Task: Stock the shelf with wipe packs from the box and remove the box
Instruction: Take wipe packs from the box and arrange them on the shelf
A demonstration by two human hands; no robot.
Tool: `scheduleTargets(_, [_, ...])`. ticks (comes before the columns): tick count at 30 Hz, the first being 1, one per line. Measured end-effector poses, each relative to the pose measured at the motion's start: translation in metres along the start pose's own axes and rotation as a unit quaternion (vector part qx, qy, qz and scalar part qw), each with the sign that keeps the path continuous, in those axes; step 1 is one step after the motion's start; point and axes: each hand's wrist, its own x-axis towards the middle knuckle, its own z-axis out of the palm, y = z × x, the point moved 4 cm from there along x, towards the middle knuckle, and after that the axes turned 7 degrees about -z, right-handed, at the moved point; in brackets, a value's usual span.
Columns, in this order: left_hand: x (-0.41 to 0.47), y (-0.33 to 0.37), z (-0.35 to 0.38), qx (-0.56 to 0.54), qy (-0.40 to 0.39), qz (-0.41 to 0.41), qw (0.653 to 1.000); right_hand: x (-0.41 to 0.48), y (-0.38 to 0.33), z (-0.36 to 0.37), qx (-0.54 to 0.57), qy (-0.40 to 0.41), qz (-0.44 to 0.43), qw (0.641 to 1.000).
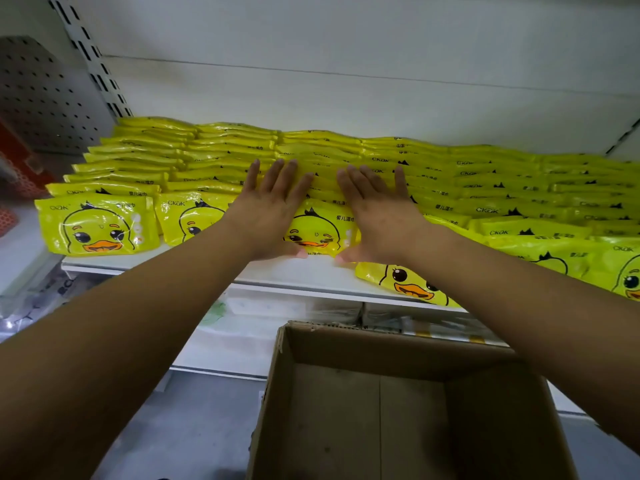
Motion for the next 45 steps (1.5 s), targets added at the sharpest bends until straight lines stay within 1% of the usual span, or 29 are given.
scheduleTargets(2, [-0.002, -0.002, -0.003, 0.016, -0.008, -0.003, 1.000, -0.003, 0.001, 0.001, -0.009, -0.014, 0.007, 1.000])
scheduleTargets(7, [-0.005, 0.002, -0.013, 0.026, -0.022, -0.043, 0.998, -0.001, -0.003, -0.002, -0.008, -0.022, 0.015, 1.000])
scheduleTargets(9, [-0.010, 0.005, -0.016, 0.012, -0.026, -0.050, 0.998, -0.005, -0.001, -0.008, 0.018, -0.013, 0.009, 1.000])
scheduleTargets(11, [-0.015, 0.011, -0.022, -0.029, -0.019, -0.053, 0.998, -0.017, 0.007, -0.018, 0.069, 0.013, -0.003, 0.998])
scheduleTargets(14, [-0.019, 0.032, -0.037, -0.105, 0.005, -0.010, 0.994, -0.050, 0.029, -0.031, 0.099, 0.043, -0.001, 0.994])
scheduleTargets(17, [-0.019, 0.069, -0.051, -0.140, 0.031, 0.067, 0.987, -0.090, 0.053, -0.021, 0.067, 0.018, 0.018, 0.997])
scheduleTargets(21, [-0.007, 0.118, -0.061, -0.121, 0.045, 0.125, 0.984, -0.127, 0.065, 0.009, -0.001, -0.020, 0.033, 0.999])
scheduleTargets(24, [0.003, 0.134, -0.057, -0.098, 0.029, 0.139, 0.985, -0.131, 0.069, 0.022, -0.020, -0.013, 0.044, 0.999])
scheduleTargets(29, [0.001, 0.121, -0.047, -0.093, 0.026, 0.112, 0.989, -0.109, 0.065, 0.014, -0.079, 0.016, 0.031, 0.996])
scheduleTargets(33, [-0.008, 0.110, -0.045, -0.104, 0.035, 0.102, 0.989, -0.097, 0.063, 0.014, -0.083, 0.011, 0.016, 0.996])
scheduleTargets(35, [-0.006, 0.115, -0.045, -0.101, 0.026, 0.101, 0.989, -0.097, 0.066, 0.015, -0.072, 0.006, 0.018, 0.997])
scheduleTargets(40, [0.009, 0.131, -0.044, -0.038, 0.021, 0.094, 0.995, -0.094, 0.076, 0.021, -0.045, -0.034, 0.037, 0.998])
scheduleTargets(45, [0.024, 0.136, -0.041, 0.000, 0.036, 0.069, 0.997, -0.082, 0.084, 0.025, -0.061, -0.024, 0.048, 0.997])
